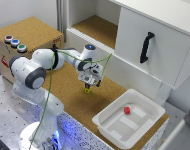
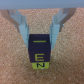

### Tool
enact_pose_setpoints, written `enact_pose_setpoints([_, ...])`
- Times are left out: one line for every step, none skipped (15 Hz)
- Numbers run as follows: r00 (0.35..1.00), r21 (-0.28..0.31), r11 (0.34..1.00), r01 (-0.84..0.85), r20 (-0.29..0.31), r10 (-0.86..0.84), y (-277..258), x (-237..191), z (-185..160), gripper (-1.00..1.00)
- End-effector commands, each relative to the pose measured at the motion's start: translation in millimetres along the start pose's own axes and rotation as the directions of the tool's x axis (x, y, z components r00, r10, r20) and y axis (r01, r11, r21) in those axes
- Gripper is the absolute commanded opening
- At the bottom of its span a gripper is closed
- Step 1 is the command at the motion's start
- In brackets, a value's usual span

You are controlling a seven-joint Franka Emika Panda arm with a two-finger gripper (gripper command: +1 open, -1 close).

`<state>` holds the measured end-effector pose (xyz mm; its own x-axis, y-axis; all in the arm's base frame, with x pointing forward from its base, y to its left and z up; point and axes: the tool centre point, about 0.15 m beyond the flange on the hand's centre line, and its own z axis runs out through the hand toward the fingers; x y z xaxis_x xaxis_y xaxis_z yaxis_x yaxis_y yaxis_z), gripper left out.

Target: Stack the purple block on top of the yellow block

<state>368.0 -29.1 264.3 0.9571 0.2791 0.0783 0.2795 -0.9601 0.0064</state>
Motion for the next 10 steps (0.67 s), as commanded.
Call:
enact_pose_setpoints([1.000, 0.013, 1.000, 0.004, 0.017, -0.005, -6, 7, 16, -1.00])
enact_pose_setpoints([1.000, 0.015, 1.000, -0.001, 0.020, 0.001, -6, 8, 18, -1.00])
enact_pose_setpoints([1.000, 0.009, 1.000, -0.004, 0.019, 0.004, -7, 9, 18, 1.00])
enact_pose_setpoints([1.000, 0.012, 1.000, -0.007, 0.025, 0.006, -7, 9, 19, 1.00])
enact_pose_setpoints([1.000, 0.011, 1.000, -0.010, 0.024, 0.009, -8, 9, 20, 1.00])
enact_pose_setpoints([1.000, 0.011, 1.000, -0.011, 0.027, 0.011, -7, 11, 21, 1.00])
enact_pose_setpoints([1.000, 0.010, 1.000, -0.016, 0.019, 0.016, -8, 12, 19, 1.00])
enact_pose_setpoints([1.000, 0.006, 1.000, -0.014, 0.015, 0.014, -8, 13, 18, 1.00])
enact_pose_setpoints([1.000, 0.006, 1.000, -0.021, 0.006, 0.021, -7, 14, 14, 1.00])
enact_pose_setpoints([0.999, -0.001, 0.999, -0.032, -0.005, 0.032, -4, 15, 7, 1.00])
